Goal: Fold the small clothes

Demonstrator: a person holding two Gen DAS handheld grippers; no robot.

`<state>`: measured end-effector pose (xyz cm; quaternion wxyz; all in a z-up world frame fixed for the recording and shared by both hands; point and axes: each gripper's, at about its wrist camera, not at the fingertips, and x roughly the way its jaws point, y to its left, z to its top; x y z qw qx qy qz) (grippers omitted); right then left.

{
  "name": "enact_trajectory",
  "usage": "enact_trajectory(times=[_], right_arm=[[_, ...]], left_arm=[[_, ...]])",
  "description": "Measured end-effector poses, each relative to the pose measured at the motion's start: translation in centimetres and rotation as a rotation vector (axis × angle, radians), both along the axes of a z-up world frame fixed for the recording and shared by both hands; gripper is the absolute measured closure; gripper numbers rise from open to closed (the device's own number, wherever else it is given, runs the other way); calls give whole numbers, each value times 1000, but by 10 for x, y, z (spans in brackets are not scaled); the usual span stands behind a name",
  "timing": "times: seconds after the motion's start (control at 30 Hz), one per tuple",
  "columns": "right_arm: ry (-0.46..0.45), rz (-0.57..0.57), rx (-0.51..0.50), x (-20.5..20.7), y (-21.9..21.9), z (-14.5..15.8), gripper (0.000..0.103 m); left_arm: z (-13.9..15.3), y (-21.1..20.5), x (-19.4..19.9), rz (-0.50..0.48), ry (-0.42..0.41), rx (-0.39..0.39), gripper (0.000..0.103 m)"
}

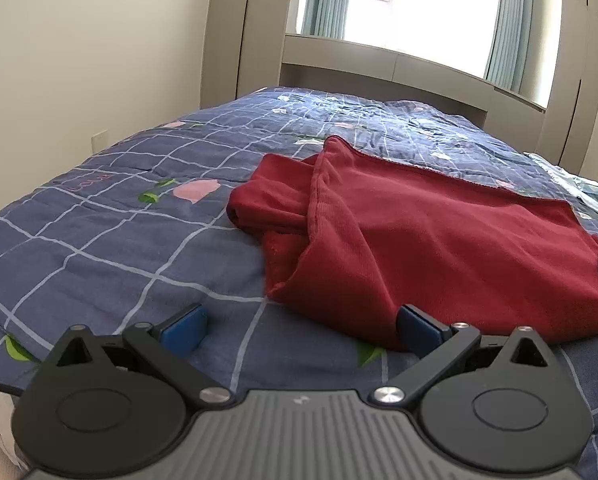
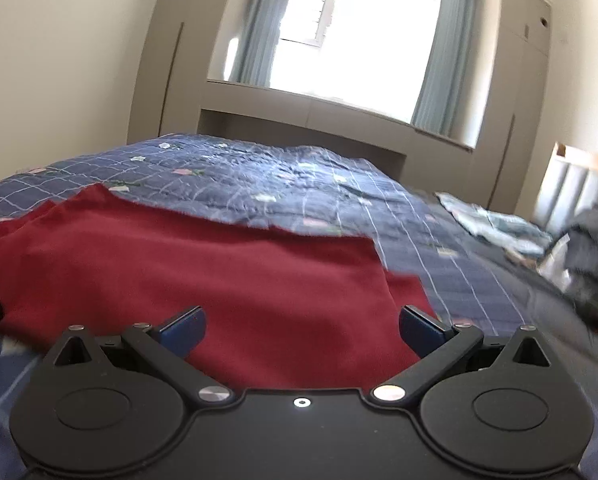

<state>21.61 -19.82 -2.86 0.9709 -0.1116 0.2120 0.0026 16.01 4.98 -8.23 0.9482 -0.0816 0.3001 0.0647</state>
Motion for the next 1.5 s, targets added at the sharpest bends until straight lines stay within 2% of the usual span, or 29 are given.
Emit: enact_trajectory(times=[0.23, 0.4, 0.5, 0.77, 0.97, 1.17, 1.37, 1.5], right_arm=[[70, 83, -99, 95, 32, -3, 1], [128, 114, -179, 126, 51, -18, 1], [135, 116, -176, 119, 52, -26, 1], [78, 163, -162, 61, 47, -28, 1], [111, 200, -146, 33, 47, -31, 1], [148, 197, -119, 27, 48, -33, 1], [183, 198, -23, 34, 36, -35, 1], [175, 200, -21, 32, 36, -36, 1]], left_arm=[[-1, 2, -1, -6, -8, 2, 1], [-2, 1, -1, -5, -13, 9, 0], [-2, 0, -2, -5, -13, 10, 0], [-2, 0, -3, -5, -17, 19, 0], [-2, -2, -4, -2, -25, 26, 0], [-3, -1, -5, 0, -36, 24, 0], [-4, 4, -7, 1, -58, -10, 0], [-4, 2, -7, 7, -61, -6, 0]])
